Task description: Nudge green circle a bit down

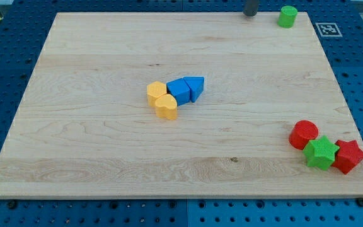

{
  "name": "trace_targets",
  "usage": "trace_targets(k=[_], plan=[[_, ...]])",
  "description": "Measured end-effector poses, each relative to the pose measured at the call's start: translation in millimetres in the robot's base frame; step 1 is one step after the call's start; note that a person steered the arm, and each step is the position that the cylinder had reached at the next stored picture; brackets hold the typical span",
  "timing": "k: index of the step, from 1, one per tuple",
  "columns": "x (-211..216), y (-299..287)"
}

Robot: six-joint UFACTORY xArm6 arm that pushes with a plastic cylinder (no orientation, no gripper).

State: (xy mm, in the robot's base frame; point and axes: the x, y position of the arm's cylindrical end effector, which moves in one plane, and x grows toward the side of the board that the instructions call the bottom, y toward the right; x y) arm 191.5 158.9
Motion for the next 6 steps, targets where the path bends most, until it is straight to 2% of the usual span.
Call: trace_targets(k=[3, 6], plan=[[-0.5, 100.8], [1.6, 112.1]])
